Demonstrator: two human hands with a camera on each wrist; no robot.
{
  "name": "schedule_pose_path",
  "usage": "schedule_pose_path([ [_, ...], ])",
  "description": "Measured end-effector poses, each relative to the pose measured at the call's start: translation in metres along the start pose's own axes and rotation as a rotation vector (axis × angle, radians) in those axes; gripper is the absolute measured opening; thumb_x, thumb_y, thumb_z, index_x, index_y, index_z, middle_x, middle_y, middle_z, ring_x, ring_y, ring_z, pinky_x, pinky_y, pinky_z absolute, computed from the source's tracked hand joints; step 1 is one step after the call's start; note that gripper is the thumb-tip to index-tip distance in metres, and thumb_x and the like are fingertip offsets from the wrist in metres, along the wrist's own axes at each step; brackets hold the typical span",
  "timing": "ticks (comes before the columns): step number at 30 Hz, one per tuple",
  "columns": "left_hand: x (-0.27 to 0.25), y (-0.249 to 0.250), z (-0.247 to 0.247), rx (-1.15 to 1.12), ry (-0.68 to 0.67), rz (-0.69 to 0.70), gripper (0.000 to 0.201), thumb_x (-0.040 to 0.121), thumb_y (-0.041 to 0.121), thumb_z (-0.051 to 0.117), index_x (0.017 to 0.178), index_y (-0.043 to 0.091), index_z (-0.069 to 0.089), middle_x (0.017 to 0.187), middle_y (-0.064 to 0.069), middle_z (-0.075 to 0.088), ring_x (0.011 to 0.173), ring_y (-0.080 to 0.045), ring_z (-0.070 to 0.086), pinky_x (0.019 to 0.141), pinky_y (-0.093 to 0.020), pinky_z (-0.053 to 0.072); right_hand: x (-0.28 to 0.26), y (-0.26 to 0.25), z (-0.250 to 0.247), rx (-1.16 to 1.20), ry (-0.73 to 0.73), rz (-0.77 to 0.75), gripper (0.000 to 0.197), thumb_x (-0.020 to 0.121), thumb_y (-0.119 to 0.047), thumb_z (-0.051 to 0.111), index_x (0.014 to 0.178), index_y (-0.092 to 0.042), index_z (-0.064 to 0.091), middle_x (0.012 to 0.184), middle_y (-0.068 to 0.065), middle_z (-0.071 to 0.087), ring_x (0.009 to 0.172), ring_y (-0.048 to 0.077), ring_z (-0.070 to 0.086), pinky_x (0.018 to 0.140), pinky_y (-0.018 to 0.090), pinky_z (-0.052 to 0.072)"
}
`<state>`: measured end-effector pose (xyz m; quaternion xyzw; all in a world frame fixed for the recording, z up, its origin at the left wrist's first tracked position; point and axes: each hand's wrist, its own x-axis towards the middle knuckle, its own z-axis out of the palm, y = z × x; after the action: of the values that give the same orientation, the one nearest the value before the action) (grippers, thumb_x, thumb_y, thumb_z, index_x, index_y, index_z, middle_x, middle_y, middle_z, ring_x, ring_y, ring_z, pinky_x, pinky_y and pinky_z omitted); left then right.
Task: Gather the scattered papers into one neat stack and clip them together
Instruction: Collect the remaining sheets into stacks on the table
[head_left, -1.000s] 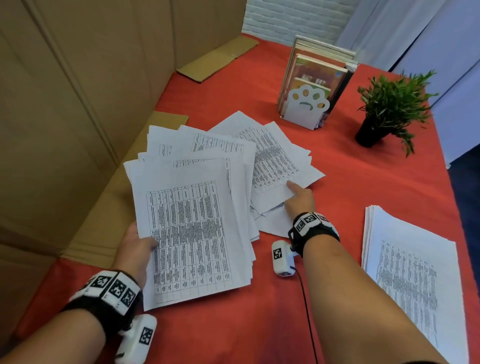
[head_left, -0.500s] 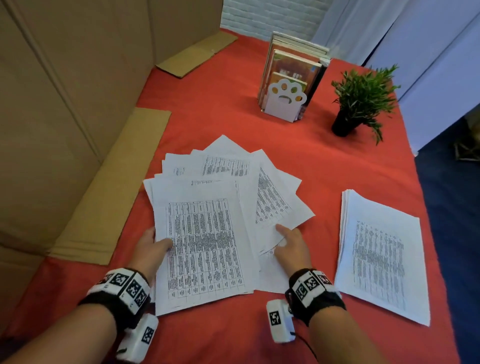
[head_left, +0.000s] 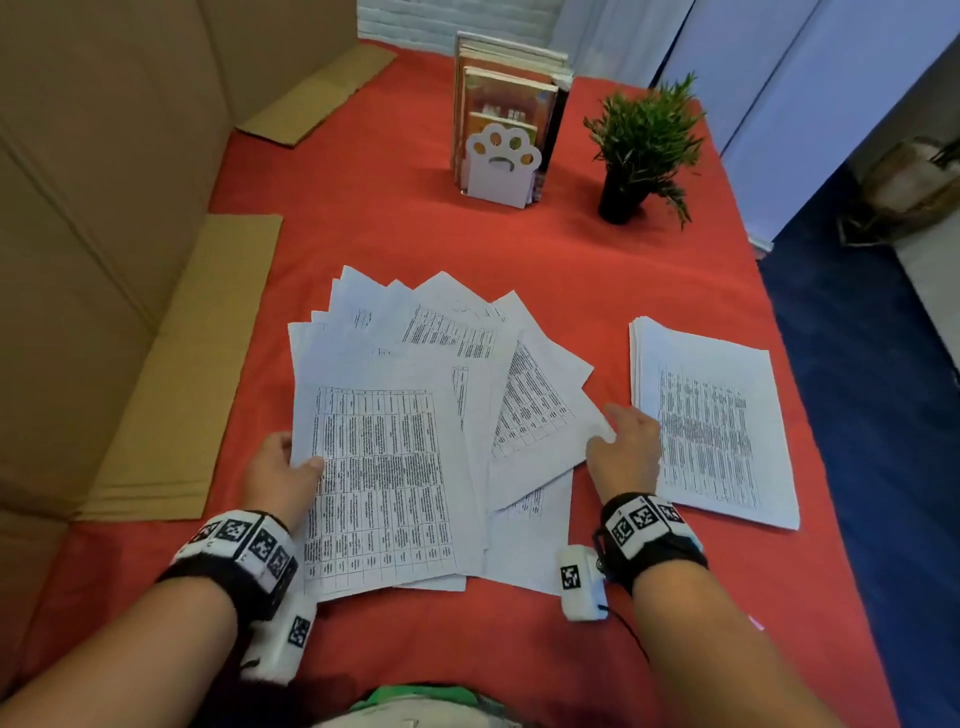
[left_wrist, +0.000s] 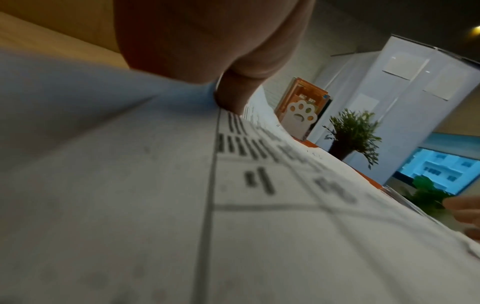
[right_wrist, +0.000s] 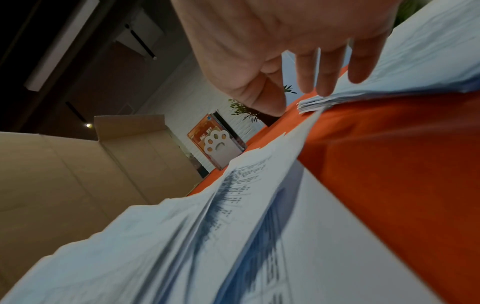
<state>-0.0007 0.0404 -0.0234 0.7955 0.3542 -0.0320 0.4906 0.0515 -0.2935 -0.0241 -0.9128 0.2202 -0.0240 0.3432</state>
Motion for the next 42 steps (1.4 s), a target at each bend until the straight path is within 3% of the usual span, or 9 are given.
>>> schedule_pose_path([
  [7, 0.009, -0.007, -0.021, -0.052, 0.043, -0.101, 0.034, 0.089, 0.006, 0.056, 0.122, 0.006, 0.059, 0.125, -0.016, 0.062, 0.112, -0.034, 0.059, 0.087, -0.032, 0.041, 0.029, -0.009, 0.006, -0.358, -0.231, 0.027, 0.057, 0.086, -0.018, 0.049, 0.141, -0.022, 0.034, 0.135, 0.016, 0.047, 0.122, 0.038, 0.044, 0.098, 0.046, 0.039],
  [11, 0.016, -0.011, -0.026, -0.118, 0.059, -0.159, 0.036, 0.089, 0.010, 0.057, 0.124, 0.013, 0.058, 0.125, -0.006, 0.062, 0.110, -0.033, 0.059, 0.097, -0.043, 0.046, 0.031, -0.010, 0.010, -0.203, -0.188, -0.067, 0.021, 0.087, -0.009, 0.048, 0.104, -0.006, 0.059, 0.106, 0.018, 0.061, 0.101, 0.037, 0.058, 0.075, 0.031, 0.042],
  [13, 0.022, -0.010, -0.030, -0.111, 0.065, -0.216, 0.034, 0.088, 0.017, 0.057, 0.122, 0.011, 0.057, 0.122, -0.013, 0.063, 0.100, -0.040, 0.062, 0.082, -0.043, 0.053, 0.031, -0.016, 0.007, -0.115, -0.088, -0.113, 0.016, 0.090, -0.010, 0.047, 0.090, 0.000, 0.059, 0.097, 0.020, 0.060, 0.091, 0.036, 0.060, 0.069, 0.027, 0.036],
  [16, 0.027, -0.007, -0.036, -0.040, 0.084, -0.285, 0.036, 0.090, 0.024, 0.056, 0.119, 0.002, 0.055, 0.115, -0.022, 0.061, 0.073, -0.039, 0.059, 0.050, -0.031, 0.042, 0.039, -0.030, 0.002, -0.079, -0.053, -0.132, 0.022, 0.093, -0.013, 0.045, 0.100, 0.001, 0.061, 0.100, 0.022, 0.064, 0.093, 0.036, 0.060, 0.073, 0.032, 0.042],
  [21, 0.050, -0.038, -0.013, -0.244, 0.063, -0.237, 0.035, 0.080, 0.019, 0.061, 0.114, 0.028, 0.063, 0.121, -0.007, 0.065, 0.101, -0.034, 0.063, 0.091, -0.052, 0.050, 0.071, -0.058, 0.010, -0.156, -0.145, -0.242, 0.027, 0.092, -0.015, 0.044, 0.102, 0.003, 0.061, 0.109, 0.023, 0.057, 0.100, 0.037, 0.056, 0.084, 0.039, 0.046],
  [23, 0.056, -0.052, 0.001, -0.307, -0.007, -0.272, 0.036, 0.073, 0.021, 0.062, 0.106, 0.036, 0.066, 0.120, -0.005, 0.067, 0.100, -0.033, 0.065, 0.089, -0.056, 0.049, 0.083, -0.064, 0.020, -0.235, -0.186, -0.266, 0.027, 0.089, -0.017, 0.047, 0.103, 0.001, 0.063, 0.112, 0.022, 0.054, 0.103, 0.037, 0.055, 0.085, 0.040, 0.046],
  [28, 0.002, -0.006, 0.018, -0.432, -0.129, -0.293, 0.037, 0.091, 0.000, 0.051, 0.126, 0.010, 0.054, 0.118, -0.011, 0.063, 0.107, -0.036, 0.060, 0.096, -0.060, 0.044, 0.098, -0.058, 0.038, -0.394, -0.365, -0.190, 0.038, 0.084, -0.019, 0.051, 0.121, -0.012, 0.059, 0.126, 0.018, 0.053, 0.115, 0.037, 0.050, 0.095, 0.040, 0.044],
  [33, 0.004, -0.009, 0.030, -0.389, -0.207, -0.285, 0.041, 0.091, 0.003, 0.053, 0.130, 0.015, 0.052, 0.122, -0.012, 0.063, 0.105, -0.035, 0.062, 0.092, -0.059, 0.048, 0.080, -0.052, 0.036, -0.335, -0.314, -0.211, 0.029, 0.085, -0.016, 0.049, 0.112, -0.011, 0.059, 0.115, 0.014, 0.057, 0.109, 0.035, 0.050, 0.079, 0.034, 0.042],
  [42, 0.000, 0.019, 0.050, -0.349, -0.170, -0.227, 0.037, 0.087, 0.002, 0.046, 0.123, 0.010, 0.052, 0.115, -0.009, 0.062, 0.095, -0.025, 0.060, 0.090, -0.043, 0.049, 0.022, -0.028, 0.029, -0.037, -0.518, -0.098, 0.060, 0.083, 0.011, 0.037, 0.140, -0.009, 0.041, 0.139, 0.014, 0.046, 0.129, 0.027, 0.043, 0.105, 0.026, 0.032],
])
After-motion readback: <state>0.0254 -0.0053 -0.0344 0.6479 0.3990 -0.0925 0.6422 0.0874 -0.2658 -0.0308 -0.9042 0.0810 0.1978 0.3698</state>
